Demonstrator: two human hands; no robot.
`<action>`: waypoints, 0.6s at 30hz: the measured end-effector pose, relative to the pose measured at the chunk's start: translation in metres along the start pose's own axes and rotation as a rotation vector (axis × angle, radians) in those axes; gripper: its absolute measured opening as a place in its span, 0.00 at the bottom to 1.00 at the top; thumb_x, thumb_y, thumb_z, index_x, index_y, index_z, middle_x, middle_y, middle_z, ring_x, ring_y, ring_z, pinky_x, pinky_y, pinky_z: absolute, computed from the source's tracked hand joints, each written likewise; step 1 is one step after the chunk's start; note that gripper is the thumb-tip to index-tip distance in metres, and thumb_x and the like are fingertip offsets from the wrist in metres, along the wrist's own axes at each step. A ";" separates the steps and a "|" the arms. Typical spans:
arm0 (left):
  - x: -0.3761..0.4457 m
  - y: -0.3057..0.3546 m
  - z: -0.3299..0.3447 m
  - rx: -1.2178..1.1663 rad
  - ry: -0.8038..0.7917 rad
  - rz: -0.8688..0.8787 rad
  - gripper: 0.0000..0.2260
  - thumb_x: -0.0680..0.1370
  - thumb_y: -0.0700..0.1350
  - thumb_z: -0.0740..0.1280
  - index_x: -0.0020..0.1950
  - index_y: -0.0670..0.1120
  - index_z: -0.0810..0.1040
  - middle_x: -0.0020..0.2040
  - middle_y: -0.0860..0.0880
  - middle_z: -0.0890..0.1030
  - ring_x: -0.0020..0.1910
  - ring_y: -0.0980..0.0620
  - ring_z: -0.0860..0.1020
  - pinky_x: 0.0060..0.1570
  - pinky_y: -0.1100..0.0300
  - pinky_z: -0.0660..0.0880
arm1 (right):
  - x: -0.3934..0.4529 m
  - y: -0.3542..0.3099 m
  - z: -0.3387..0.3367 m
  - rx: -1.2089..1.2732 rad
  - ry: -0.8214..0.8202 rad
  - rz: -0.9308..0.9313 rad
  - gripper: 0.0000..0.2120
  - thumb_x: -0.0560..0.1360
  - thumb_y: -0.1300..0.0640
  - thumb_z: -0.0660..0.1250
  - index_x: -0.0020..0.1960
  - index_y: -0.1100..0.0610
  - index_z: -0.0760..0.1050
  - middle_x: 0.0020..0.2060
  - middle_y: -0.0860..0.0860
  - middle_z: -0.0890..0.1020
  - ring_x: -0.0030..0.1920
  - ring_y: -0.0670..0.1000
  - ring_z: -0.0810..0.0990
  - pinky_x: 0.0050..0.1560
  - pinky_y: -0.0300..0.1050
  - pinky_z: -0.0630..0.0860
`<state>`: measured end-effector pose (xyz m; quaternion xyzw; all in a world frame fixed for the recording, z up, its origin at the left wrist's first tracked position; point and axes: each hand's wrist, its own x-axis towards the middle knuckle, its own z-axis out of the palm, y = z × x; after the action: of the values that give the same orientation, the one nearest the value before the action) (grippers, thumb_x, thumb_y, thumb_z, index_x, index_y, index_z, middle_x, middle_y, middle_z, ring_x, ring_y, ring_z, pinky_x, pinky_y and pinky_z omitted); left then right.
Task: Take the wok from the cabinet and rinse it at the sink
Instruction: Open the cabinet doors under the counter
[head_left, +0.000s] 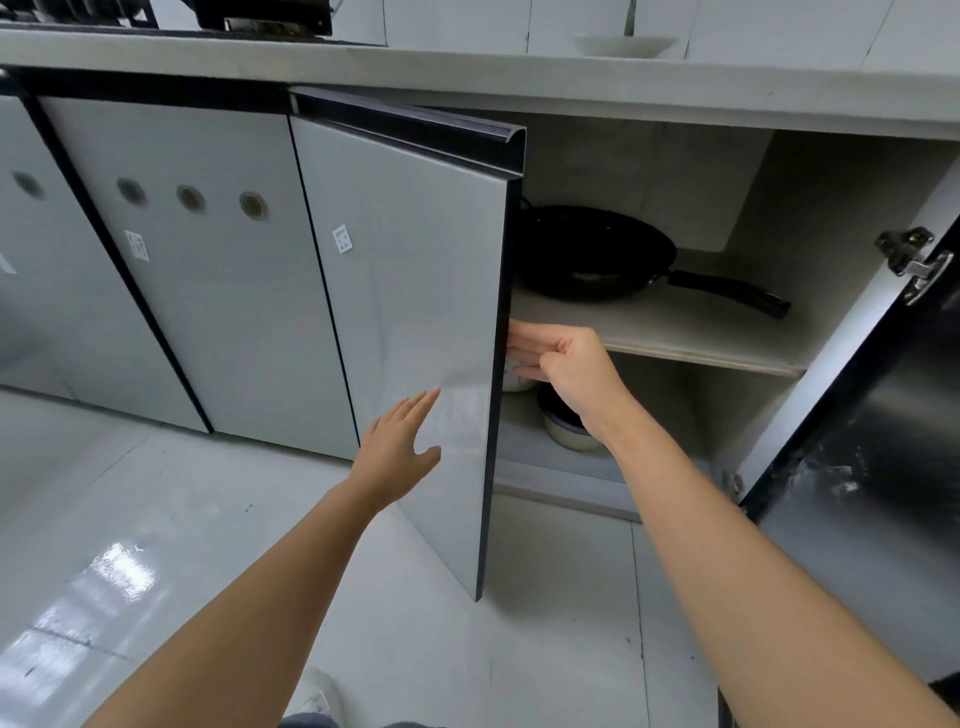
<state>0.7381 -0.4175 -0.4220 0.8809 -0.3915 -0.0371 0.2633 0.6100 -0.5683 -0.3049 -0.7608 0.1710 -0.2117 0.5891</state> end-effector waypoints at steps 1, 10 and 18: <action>-0.002 0.000 0.000 -0.030 0.002 -0.015 0.31 0.78 0.45 0.63 0.78 0.52 0.52 0.77 0.51 0.59 0.75 0.49 0.58 0.74 0.51 0.57 | -0.002 -0.001 0.004 -0.002 -0.018 -0.003 0.29 0.72 0.79 0.48 0.65 0.60 0.74 0.60 0.55 0.80 0.60 0.51 0.78 0.62 0.45 0.75; -0.027 -0.027 -0.018 -0.208 0.064 -0.138 0.30 0.78 0.42 0.64 0.77 0.53 0.55 0.75 0.51 0.63 0.73 0.49 0.63 0.70 0.54 0.63 | -0.018 -0.018 0.045 -0.048 -0.127 -0.043 0.26 0.73 0.78 0.50 0.62 0.63 0.76 0.54 0.55 0.82 0.54 0.49 0.81 0.59 0.42 0.77; -0.041 -0.068 -0.035 -0.294 0.072 -0.137 0.33 0.78 0.38 0.63 0.76 0.59 0.53 0.72 0.48 0.68 0.68 0.46 0.69 0.64 0.55 0.68 | -0.023 -0.032 0.085 -0.056 -0.253 -0.075 0.31 0.70 0.80 0.47 0.63 0.60 0.76 0.51 0.52 0.82 0.49 0.42 0.83 0.56 0.38 0.78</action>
<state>0.7650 -0.3353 -0.4312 0.8584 -0.3110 -0.0803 0.4000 0.6355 -0.4786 -0.2950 -0.8034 0.0728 -0.1310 0.5763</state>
